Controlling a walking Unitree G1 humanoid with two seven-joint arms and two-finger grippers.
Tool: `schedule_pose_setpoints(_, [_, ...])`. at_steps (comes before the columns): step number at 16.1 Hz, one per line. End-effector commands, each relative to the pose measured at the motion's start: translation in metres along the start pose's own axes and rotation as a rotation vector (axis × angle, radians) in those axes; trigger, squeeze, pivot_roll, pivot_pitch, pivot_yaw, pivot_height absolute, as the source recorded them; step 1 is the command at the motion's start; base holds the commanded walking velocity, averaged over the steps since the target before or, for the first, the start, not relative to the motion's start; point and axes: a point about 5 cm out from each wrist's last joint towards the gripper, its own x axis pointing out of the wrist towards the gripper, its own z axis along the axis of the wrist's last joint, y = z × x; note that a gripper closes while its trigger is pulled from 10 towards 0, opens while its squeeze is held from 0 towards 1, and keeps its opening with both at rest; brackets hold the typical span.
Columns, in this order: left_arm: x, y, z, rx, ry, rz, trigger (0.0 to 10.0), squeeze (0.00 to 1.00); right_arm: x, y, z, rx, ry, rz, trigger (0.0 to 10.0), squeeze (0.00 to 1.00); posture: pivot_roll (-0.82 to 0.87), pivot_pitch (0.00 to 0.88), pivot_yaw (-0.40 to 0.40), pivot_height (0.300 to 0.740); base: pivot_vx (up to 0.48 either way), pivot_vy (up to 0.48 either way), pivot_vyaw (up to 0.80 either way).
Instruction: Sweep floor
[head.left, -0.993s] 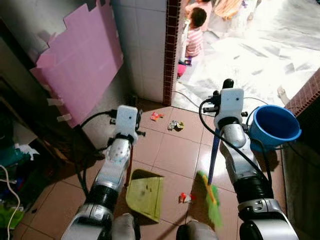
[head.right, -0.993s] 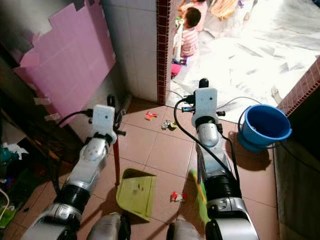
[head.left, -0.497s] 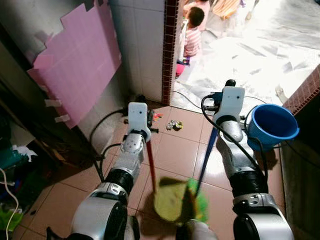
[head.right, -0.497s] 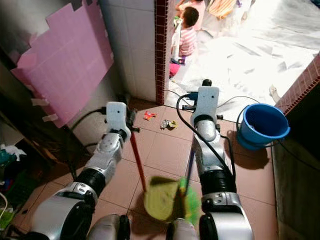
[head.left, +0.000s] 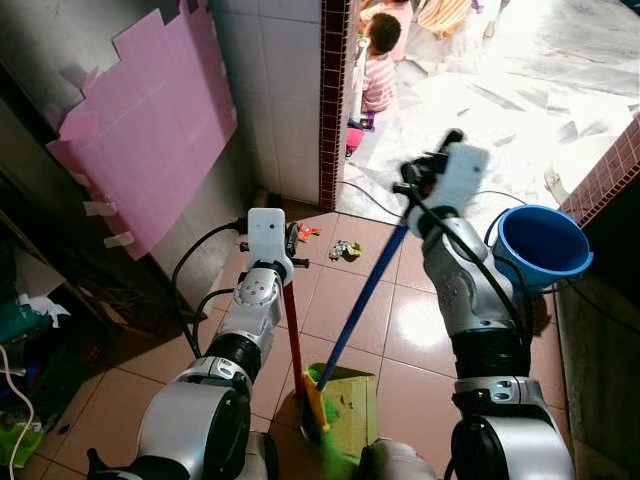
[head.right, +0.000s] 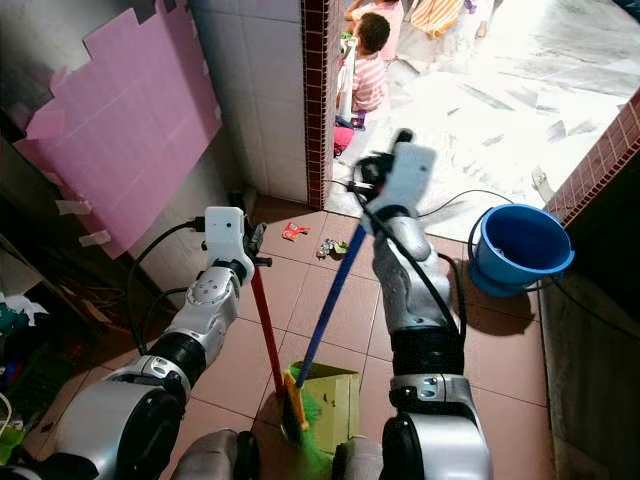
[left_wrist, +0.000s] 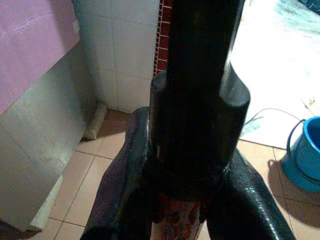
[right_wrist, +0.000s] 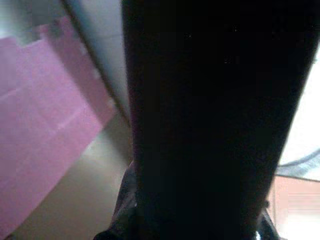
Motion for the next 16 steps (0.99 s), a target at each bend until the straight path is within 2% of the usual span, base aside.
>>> schedule_pose_setpoints(1, [-0.001, -0.007, -0.005, -0.039, 0.031, -0.026, 10.0, 0.00, 0.003, 0.020, 0.026, 0.069, -0.117, 0.104, 10.0, 0.00, -0.14, 0.115, 0.052, 0.740, 0.000, 0.000, 0.00])
schedule_pose_setpoints(3, [0.000, -0.007, -0.004, -0.045, 0.024, -0.027, 10.0, 0.00, 0.003, 0.020, 0.038, -0.004, -0.181, 0.123, 10.0, 0.00, -0.14, 0.112, 0.051, 0.740, 0.000, 0.000, 0.00])
schedule_pose_setpoints(4, [0.002, -0.006, 0.004, -0.085, -0.015, -0.054, 10.0, 0.00, 0.001, 0.018, 0.049, -0.083, -0.241, 0.130, 10.0, 0.00, -0.14, 0.109, 0.053, 0.740, 0.000, 0.000, 0.00])
schedule_pose_setpoints(7, [0.007, 0.004, 0.025, -0.078, -0.117, -0.076, 10.0, 0.00, -0.006, 0.000, 0.091, -0.232, -0.462, 0.057, 10.0, 0.00, -0.14, 0.101, 0.047, 0.740, 0.000, 0.000, 0.00])
schedule_pose_setpoints(9, [0.008, 0.015, 0.038, -0.039, -0.171, -0.082, 10.0, 0.00, -0.005, -0.018, 0.109, -0.284, -0.518, -0.030, 10.0, 0.00, -0.14, 0.100, 0.047, 0.740, 0.000, 0.000, 0.00])
schedule_pose_setpoints(12, [0.010, 0.031, 0.057, -0.022, -0.248, -0.072, 10.0, 0.00, -0.004, -0.031, 0.107, -0.328, -0.519, -0.085, 10.0, 0.00, -0.12, 0.080, 0.048, 0.740, 0.000, 0.000, 0.00])
schedule_pose_setpoints(14, [0.010, 0.035, 0.060, -0.006, -0.265, -0.079, 10.0, 0.00, -0.003, -0.033, 0.103, -0.332, -0.515, -0.093, 10.0, 0.00, -0.11, 0.077, 0.049, 0.740, 0.000, 0.000, 0.00])
schedule_pose_setpoints(16, [0.007, 0.041, 0.059, 0.016, -0.273, -0.084, 10.0, 0.00, -0.004, -0.038, 0.092, -0.411, -0.481, -0.132, 10.0, 0.00, -0.11, 0.075, 0.054, 0.740, 0.000, 0.000, 0.00])
